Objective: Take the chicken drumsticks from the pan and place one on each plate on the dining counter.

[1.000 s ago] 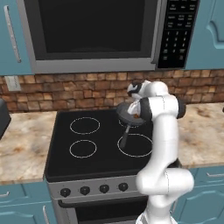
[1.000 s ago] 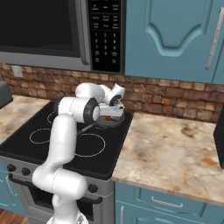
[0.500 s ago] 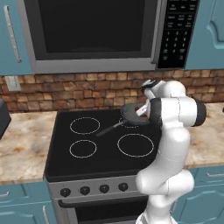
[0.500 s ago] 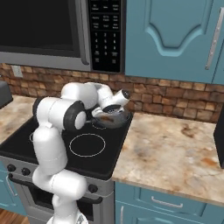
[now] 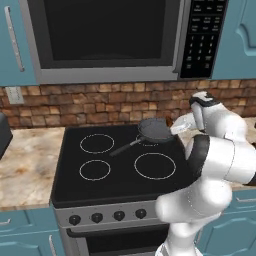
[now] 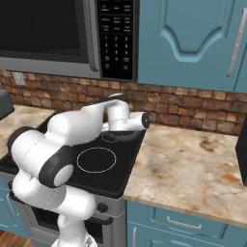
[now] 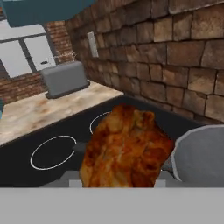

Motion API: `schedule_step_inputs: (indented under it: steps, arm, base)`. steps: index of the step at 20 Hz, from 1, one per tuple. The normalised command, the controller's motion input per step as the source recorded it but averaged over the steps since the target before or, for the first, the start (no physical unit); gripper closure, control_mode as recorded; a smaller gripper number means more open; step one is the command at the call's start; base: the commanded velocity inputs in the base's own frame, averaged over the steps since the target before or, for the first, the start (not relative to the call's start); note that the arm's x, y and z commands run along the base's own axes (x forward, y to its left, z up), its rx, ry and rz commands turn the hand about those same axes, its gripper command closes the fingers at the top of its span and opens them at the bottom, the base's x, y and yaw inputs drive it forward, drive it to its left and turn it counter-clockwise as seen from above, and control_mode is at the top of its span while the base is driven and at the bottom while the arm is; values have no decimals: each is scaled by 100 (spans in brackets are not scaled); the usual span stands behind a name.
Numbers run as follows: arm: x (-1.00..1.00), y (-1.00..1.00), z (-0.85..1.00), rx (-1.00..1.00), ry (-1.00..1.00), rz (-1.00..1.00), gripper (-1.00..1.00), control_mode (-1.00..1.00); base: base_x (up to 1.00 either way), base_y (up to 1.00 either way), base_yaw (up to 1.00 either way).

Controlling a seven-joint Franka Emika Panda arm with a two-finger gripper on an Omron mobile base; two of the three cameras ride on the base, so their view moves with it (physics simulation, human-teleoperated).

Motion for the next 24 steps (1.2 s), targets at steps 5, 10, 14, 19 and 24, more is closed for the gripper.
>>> schedule_step_inputs:
  steps: [5, 10, 14, 19, 24]
  arm:
    - [-100, 7, 97, 1, -5, 7, 100, -100]
    - [-100, 48, 69, -16, 1, 7, 100, -100]
    - [-100, 62, 10, -27, 3, 2, 100, -100]
    - [-100, 37, -11, -24, 5, 0, 100, -100]
    - [-34, 7, -5, -26, 19, 0, 100, -100]
  base:
    - [0, 0, 0]
    - [0, 0, 0]
    - [0, 0, 0]
    - [0, 0, 0]
    - [0, 0, 0]
